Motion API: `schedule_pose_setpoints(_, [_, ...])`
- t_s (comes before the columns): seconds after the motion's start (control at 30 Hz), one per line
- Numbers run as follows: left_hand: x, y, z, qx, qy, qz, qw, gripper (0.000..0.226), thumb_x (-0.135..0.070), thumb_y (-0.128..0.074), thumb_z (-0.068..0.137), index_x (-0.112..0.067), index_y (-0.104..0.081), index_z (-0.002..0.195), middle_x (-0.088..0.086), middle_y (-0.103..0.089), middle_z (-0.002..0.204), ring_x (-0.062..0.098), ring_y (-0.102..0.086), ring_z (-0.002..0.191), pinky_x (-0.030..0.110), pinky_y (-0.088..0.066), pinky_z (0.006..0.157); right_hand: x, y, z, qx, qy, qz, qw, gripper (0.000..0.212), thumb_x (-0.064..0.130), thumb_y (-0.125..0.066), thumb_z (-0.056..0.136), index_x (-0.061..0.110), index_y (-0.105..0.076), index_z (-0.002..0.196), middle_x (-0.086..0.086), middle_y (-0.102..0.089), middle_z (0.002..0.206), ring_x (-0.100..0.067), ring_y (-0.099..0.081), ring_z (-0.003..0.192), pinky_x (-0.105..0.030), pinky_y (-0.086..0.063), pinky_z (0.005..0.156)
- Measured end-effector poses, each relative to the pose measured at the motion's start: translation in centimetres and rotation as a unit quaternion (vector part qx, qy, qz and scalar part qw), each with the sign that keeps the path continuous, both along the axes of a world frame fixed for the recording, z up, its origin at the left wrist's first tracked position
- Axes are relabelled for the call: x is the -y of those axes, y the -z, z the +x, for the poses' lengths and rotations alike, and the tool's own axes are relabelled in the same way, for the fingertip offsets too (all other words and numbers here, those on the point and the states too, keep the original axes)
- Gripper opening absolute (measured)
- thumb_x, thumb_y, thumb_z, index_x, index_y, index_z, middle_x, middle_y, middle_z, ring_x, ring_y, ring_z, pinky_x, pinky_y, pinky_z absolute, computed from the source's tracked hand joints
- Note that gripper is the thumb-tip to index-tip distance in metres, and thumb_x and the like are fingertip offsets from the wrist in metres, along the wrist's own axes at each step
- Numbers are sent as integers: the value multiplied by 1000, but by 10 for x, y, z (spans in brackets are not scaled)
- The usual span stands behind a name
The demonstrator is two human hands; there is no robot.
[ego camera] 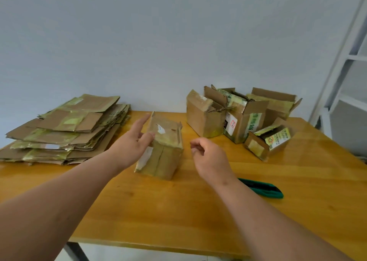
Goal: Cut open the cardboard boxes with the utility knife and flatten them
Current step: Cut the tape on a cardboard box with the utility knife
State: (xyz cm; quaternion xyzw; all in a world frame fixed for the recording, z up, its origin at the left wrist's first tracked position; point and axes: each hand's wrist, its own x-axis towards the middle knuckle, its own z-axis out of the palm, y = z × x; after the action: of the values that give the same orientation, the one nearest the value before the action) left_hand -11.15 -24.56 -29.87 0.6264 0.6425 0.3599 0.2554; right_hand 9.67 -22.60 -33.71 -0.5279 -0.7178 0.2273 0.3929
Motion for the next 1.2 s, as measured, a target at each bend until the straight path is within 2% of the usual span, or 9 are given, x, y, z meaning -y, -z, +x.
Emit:
schedule_pose_setpoints(0.1, [3,4,-14,-13,-5,-29,999,44,-36,-31,104,-47,-30,146,-3,-44,142,21,-46,123,45,-46,99,-4,5,12,145,75,-33,986,37,14,-50,99,23,-55,134,3,-58,133,-18,-53,122,-37,-46,102])
schedule_pose_setpoints(0.3, [10,14,-15,19,-10,-38,999,43,-36,-32,104,-44,-32,146,0,-42,140,19,-52,108,34,-51,81,5,19,36,417,131,-192,879,43,29,-50,97,17,-44,139,-8,-43,142,-30,-40,134,-47,-26,117])
schedule_pose_setpoints(0.43, [13,16,-11,18,13,-53,998,63,-31,-54,97,-43,-21,149,-1,-45,130,17,-57,95,28,-53,72,10,19,50,449,112,-186,867,32,12,-51,97,15,-54,129,-9,-46,134,-29,-44,124,-39,-41,104])
schedule_pose_setpoints(0.57, [20,17,-16,-36,15,-55,998,92,-24,-70,86,-41,-9,153,2,-46,139,25,-56,112,40,-49,96,11,10,52,447,85,-155,877,26,11,-50,98,16,-58,122,-7,-50,118,-26,-49,114,-36,-46,92])
schedule_pose_setpoints(0.67, [25,20,-12,-56,-3,-22,998,96,-27,-71,87,-34,-3,155,-10,-43,140,13,-57,104,35,-46,90,18,8,48,410,75,-114,902,26,10,-51,96,23,-49,119,-1,-48,102,-24,-51,97,-37,-43,81])
schedule_pose_setpoints(0.77, [26,21,-7,-69,-22,12,997,88,-30,-67,89,-30,-9,155,-4,-44,145,11,-56,99,29,-46,78,25,12,42,345,85,-61,933,30,4,-47,95,28,-38,111,3,-49,88,-21,-53,79,-37,-42,72])
schedule_pose_setpoints(0.93, [22,18,0,-104,-15,54,993,58,-29,-58,96,-25,-32,148,-10,-48,143,9,-56,104,28,-47,80,19,3,30,85,84,-48,992,29,11,-52,99,27,-32,113,3,-52,89,-19,-61,74,-39,-55,65])
schedule_pose_setpoints(1.03, [16,12,8,-131,7,56,990,48,-31,-50,99,-31,-38,146,-11,-51,141,12,-54,111,31,-47,85,15,-11,18,-65,55,-83,993,25,15,-54,100,23,-34,113,-6,-59,103,-23,-67,86,-42,-58,74])
schedule_pose_setpoints(1.2, [4,-1,18,-199,36,56,978,46,-32,-41,103,-34,-36,148,-5,-42,149,19,-42,133,31,-36,102,18,-13,8,-171,4,-140,975,26,9,-55,100,22,-37,114,-5,-61,109,-13,-69,83,-22,-48,59])
